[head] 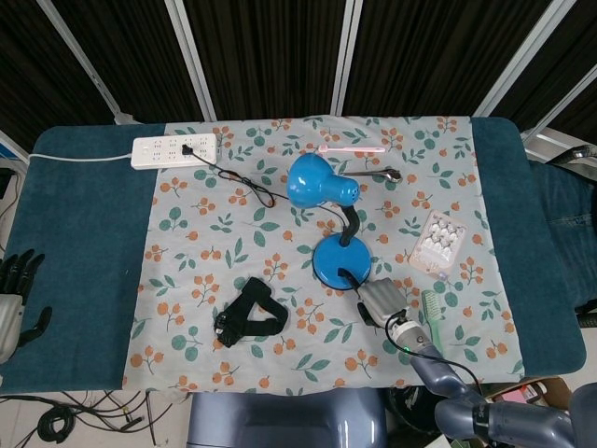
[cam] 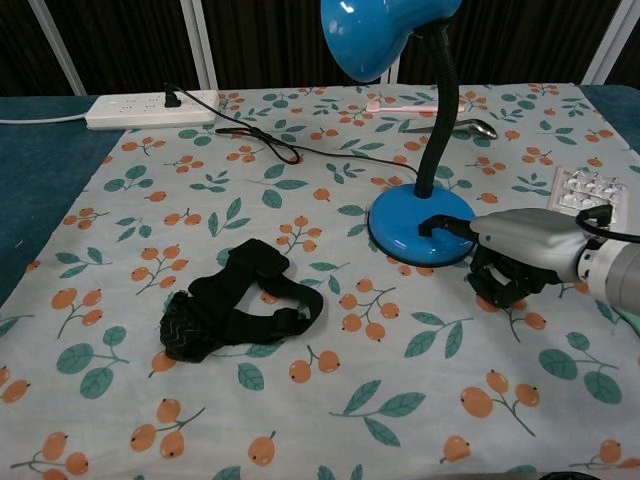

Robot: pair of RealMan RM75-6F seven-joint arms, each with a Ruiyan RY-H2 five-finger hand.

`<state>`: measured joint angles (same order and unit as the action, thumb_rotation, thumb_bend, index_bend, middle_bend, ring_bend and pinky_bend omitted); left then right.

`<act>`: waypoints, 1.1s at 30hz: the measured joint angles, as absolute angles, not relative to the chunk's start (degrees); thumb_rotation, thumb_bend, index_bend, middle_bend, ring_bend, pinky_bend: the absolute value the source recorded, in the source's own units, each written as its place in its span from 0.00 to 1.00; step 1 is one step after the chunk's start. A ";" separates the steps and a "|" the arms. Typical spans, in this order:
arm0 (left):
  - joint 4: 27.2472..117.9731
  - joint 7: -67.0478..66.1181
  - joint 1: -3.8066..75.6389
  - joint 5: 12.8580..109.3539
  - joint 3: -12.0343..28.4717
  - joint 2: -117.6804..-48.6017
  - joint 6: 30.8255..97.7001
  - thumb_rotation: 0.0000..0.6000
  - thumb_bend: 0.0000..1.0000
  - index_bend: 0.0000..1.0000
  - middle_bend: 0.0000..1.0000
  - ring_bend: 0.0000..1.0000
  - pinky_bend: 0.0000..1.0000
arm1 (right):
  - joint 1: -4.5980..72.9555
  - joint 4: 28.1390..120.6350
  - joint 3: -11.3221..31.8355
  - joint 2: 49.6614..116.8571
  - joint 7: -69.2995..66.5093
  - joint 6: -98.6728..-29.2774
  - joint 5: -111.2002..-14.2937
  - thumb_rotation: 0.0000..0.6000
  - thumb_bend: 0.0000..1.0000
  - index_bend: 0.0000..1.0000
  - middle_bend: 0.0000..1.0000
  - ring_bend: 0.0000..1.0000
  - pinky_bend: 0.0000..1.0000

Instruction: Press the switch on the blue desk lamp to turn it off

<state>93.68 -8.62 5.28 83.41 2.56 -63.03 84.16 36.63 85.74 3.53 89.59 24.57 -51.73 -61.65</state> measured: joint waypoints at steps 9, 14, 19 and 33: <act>93.70 -8.58 5.29 83.50 2.48 -62.93 84.07 1.00 0.39 0.00 0.02 0.00 0.04 | 37.05 85.02 3.51 89.77 25.15 -51.17 -60.86 1.00 0.60 0.43 0.75 0.81 0.75; 93.68 -8.51 5.32 83.56 2.45 -62.88 84.03 1.00 0.39 0.00 0.02 0.00 0.04 | 37.30 84.85 3.59 89.64 25.50 -50.73 -59.99 1.00 0.60 0.41 0.75 0.81 0.75; 93.67 -8.49 5.32 83.58 2.46 -62.86 84.06 1.00 0.39 0.00 0.02 0.00 0.04 | 37.27 85.55 4.32 89.27 24.98 -51.71 -60.17 1.00 0.54 0.16 0.61 0.72 0.72; 93.86 -8.33 5.20 83.58 2.42 -62.73 84.19 1.00 0.39 0.00 0.02 0.00 0.04 | 33.96 102.31 7.06 75.22 23.95 -60.18 -62.93 1.00 0.26 0.00 0.20 0.30 0.24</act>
